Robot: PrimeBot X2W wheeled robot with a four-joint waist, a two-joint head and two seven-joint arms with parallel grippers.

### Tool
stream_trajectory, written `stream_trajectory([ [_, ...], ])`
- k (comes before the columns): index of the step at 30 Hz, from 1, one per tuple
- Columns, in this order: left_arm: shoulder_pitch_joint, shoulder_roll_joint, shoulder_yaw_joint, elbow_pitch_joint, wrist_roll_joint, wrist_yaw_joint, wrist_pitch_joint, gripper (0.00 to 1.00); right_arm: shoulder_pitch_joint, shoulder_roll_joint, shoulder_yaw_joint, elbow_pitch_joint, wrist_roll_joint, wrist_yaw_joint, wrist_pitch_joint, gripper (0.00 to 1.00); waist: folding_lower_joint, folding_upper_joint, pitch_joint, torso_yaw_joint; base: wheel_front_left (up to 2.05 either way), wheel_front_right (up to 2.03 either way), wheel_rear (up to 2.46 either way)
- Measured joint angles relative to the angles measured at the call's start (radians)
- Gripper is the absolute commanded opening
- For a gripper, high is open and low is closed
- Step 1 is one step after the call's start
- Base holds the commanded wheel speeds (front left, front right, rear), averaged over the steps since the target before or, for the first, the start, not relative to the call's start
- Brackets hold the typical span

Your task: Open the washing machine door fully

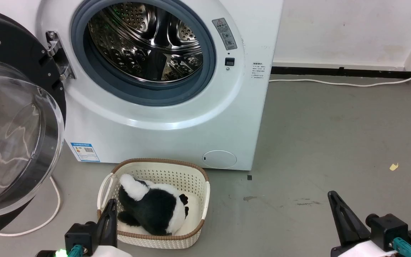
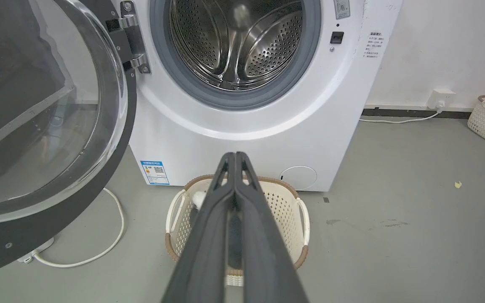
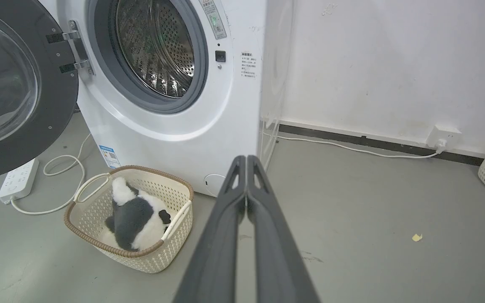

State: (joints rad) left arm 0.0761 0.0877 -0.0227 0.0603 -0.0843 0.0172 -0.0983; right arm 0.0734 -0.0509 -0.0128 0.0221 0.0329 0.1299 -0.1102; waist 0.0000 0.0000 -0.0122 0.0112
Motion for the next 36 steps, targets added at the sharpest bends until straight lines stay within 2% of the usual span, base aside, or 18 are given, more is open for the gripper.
stream_trajectory([
  [36,-0.04,-0.02,0.012,-0.039,0.057,-0.011,0.066,0.0,-0.043,0.0,0.008,-0.012,-0.018,0.0,0.075,0.0,0.0,0.0,0.009,-0.008,0.0,0.0,0.0],
])
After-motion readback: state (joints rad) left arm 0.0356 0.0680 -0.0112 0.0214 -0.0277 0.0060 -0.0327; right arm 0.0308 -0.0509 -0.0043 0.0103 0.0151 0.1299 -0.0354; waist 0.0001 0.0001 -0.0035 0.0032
